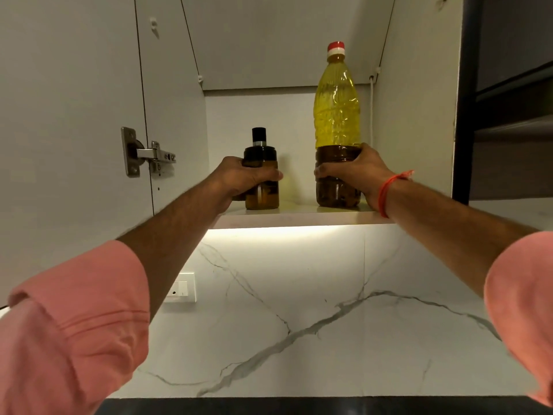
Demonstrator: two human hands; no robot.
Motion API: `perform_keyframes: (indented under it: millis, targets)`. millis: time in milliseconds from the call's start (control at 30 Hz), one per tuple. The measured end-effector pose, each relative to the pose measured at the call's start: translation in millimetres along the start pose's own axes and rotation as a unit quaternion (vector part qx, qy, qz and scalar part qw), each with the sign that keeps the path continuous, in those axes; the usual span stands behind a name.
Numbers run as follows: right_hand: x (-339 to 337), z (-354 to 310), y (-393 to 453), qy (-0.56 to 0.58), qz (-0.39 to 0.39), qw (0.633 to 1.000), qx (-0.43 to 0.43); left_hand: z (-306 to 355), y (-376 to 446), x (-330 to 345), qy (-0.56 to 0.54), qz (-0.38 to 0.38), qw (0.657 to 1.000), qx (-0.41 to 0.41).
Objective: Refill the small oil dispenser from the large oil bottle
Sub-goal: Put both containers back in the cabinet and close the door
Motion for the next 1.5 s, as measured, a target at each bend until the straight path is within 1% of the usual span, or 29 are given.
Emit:
perform_keyframes:
  millis: [100,200,300,367,433,500,567,600,667,800,900,1000,1100,1233,1300,1400,1500]
  targets:
    - [0,1,-2,-0.008,-0.006,1.000,0.006,-1,0,1,0.004,-0.009,1.000,-0.012]
    - [-1,-5,-9,-0.026,-0.016,0.999,0.009,5,-11,-1,0.040,-0.020,0.999,-0.010]
    - [-7,-13,-22,-0.044,-0.010,0.999,0.008,12,-30,-14,0.044,0.032,0.998,0.009]
    - [-13,-18,-35,-0.049,0.016,0.999,0.005,18,-46,-24,0.026,0.078,0.996,0.046]
    - [-20,-27,-49,-0.063,0.056,0.996,-0.016,20,-62,-33,0.005,0.120,0.988,0.094]
    - [-26,-39,-66,-0.137,0.111,0.981,-0.077,21,-82,-39,0.034,0.158,0.974,0.159]
    - [-24,-53,-89,-0.248,0.152,0.942,-0.167,22,-106,-37,0.089,0.183,0.952,0.228]
    - [-20,-58,-103,-0.285,0.161,0.923,-0.201,23,-119,-34,0.104,0.186,0.944,0.253]
    - [-14,-58,-124,-0.322,0.152,0.908,-0.219,22,-138,-26,0.123,0.177,0.937,0.274]
    - [-7,-66,-161,-0.374,0.119,0.894,-0.217,31,-172,-15,0.184,0.145,0.930,0.282]
    - [-8,-90,-186,-0.374,0.108,0.893,-0.227,51,-201,-18,0.227,0.139,0.920,0.287]
    - [-16,-119,-218,-0.365,0.104,0.892,-0.246,81,-240,-28,0.285,0.152,0.903,0.284]
    - [-27,-142,-248,-0.347,0.100,0.896,-0.258,109,-278,-36,0.321,0.169,0.889,0.278]
    - [-37,-163,-288,-0.338,0.085,0.896,-0.275,128,-328,-39,0.372,0.173,0.875,0.257]
    - [-39,-171,-305,-0.328,0.070,0.902,-0.273,137,-353,-43,0.398,0.174,0.865,0.250]
    - [-31,-190,-324,-0.312,0.057,0.903,-0.290,160,-384,-62,0.425,0.194,0.851,0.239]
    - [-18,-217,-345,-0.281,0.042,0.906,-0.313,191,-411,-93,0.446,0.232,0.831,0.239]
Point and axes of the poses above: each hand's wrist, its own y-axis towards the middle knuckle, its own x-axis out of the palm, z = x × y, the point moved 9 cm from there along y, towards the middle knuckle, and after that the axes turned 2 degrees about -y, right-handed, at the moved point
